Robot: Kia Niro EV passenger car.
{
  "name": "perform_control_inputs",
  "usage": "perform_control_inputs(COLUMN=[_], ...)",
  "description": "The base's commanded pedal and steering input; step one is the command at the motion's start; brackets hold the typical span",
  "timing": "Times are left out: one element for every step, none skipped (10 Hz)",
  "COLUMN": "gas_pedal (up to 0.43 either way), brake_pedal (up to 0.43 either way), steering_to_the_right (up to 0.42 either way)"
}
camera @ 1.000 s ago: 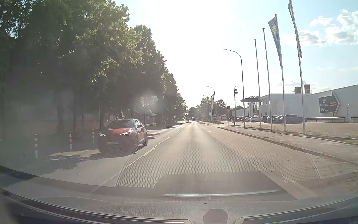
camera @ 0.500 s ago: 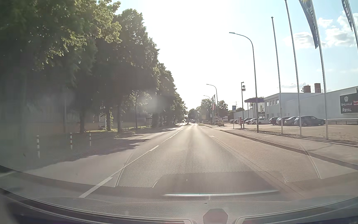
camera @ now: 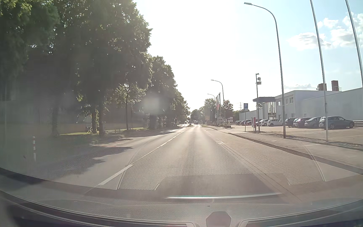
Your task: Follow the waypoints while adhering to traffic rules and regulations
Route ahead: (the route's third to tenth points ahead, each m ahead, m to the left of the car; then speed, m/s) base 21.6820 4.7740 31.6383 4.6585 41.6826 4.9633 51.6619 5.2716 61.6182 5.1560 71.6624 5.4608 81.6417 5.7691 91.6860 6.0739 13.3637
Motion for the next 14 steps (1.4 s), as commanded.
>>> perform_control_inputs(gas_pedal=[0.157, 0.157, 0.150, 0.150, 0.150, 0.150, 0.150, 0.150, 0.150, 0.150, 0.150, 0.150, 0.150, 0.150], brake_pedal=[0.006, 0.006, 0.006, 0.006, 0.006, 0.006, 0.006, 0.006, 0.006, 0.006, 0.006, 0.006, 0.006, 0.006], steering_to_the_right=[-0.002, -0.003, -0.003, -0.003, -0.003, -0.003, -0.004, -0.004, -0.004, -0.004, -0.004, -0.003, -0.001, 0.001])
